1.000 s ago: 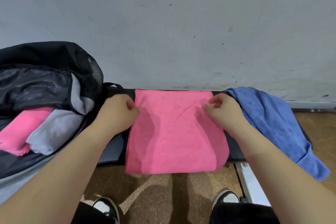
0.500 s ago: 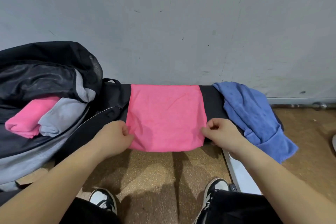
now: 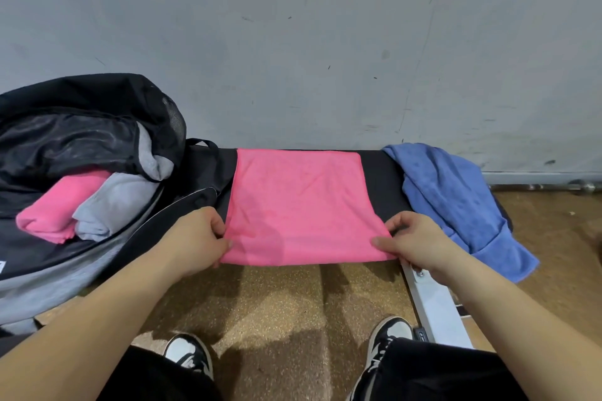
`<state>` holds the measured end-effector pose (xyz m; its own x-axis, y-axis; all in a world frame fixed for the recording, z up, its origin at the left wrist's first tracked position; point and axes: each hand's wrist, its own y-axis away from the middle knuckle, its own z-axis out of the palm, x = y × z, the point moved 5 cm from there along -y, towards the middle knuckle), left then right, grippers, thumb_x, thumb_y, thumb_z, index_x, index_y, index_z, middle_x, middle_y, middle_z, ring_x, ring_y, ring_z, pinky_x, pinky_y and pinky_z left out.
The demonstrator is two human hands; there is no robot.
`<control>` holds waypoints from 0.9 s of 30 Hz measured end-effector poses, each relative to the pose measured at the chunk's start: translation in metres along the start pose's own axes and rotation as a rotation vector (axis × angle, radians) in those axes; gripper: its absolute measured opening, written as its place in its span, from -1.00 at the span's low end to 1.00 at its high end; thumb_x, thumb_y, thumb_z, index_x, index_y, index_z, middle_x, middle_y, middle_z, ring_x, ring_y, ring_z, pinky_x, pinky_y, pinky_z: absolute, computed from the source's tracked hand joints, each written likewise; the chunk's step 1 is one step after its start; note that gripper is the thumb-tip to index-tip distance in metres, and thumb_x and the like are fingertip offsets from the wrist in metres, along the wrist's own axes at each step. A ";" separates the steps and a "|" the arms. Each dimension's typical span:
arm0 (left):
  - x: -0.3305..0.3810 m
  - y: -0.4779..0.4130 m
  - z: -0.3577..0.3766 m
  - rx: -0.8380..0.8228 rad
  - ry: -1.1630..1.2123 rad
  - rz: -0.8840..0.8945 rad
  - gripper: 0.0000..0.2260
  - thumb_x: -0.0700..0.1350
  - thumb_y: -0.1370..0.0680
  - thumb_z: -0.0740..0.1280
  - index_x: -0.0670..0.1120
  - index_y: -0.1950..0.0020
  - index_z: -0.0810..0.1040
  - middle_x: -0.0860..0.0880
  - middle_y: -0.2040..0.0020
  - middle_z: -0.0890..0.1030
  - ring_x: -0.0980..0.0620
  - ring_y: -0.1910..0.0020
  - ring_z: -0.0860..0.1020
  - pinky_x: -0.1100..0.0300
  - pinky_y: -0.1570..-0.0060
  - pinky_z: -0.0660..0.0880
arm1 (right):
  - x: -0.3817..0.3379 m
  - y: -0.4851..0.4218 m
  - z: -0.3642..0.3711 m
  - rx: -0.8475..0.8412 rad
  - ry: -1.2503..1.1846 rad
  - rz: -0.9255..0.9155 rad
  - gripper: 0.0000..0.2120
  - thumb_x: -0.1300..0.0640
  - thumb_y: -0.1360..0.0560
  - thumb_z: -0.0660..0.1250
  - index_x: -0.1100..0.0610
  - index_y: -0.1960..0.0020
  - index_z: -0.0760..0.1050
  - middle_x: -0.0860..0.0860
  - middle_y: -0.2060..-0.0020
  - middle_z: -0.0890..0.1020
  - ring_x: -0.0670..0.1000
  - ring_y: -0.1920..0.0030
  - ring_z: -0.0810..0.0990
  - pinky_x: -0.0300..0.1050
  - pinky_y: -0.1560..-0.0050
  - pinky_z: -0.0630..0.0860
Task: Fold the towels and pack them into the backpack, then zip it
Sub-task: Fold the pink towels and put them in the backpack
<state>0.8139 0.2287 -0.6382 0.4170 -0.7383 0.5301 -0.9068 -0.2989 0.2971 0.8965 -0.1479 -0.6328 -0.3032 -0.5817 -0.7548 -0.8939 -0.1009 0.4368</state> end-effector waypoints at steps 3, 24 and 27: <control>0.001 0.001 -0.001 -0.004 -0.143 0.035 -0.81 -0.05 -0.46 0.51 0.03 0.11 0.49 0.01 0.23 0.66 0.00 0.22 0.63 0.02 0.15 0.61 | 0.009 0.000 -0.009 0.055 0.178 0.047 -0.65 0.15 -0.40 0.61 0.15 -0.04 0.49 0.09 0.39 0.56 0.02 0.56 0.45 -0.24 0.60 0.29; 0.006 0.012 0.011 0.048 -0.165 0.697 -0.81 -0.03 -0.60 0.45 0.06 -0.21 0.71 0.18 -0.20 0.68 0.14 -0.22 0.60 0.09 -0.28 0.54 | 0.013 -0.009 0.040 0.211 0.948 -0.922 -0.47 0.12 -0.25 0.63 0.05 -0.17 0.54 0.01 -0.19 0.57 0.15 -0.18 0.55 0.05 -0.07 0.45; 0.001 0.011 0.005 -0.017 -0.041 0.543 -0.77 -0.01 -0.61 0.45 0.11 -0.27 0.70 0.22 -0.12 0.71 0.25 -0.14 0.62 0.17 -0.20 0.57 | 0.013 -0.011 0.030 0.154 0.816 -0.959 -0.65 0.22 -0.41 0.54 0.08 -0.18 0.63 0.00 -0.18 0.64 0.14 -0.17 0.62 0.11 -0.13 0.58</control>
<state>0.8037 0.2217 -0.6377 -0.1138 -0.8070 0.5794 -0.9900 0.1413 0.0024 0.8922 -0.1299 -0.6621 0.7265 -0.6599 -0.1915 -0.6870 -0.6928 -0.2190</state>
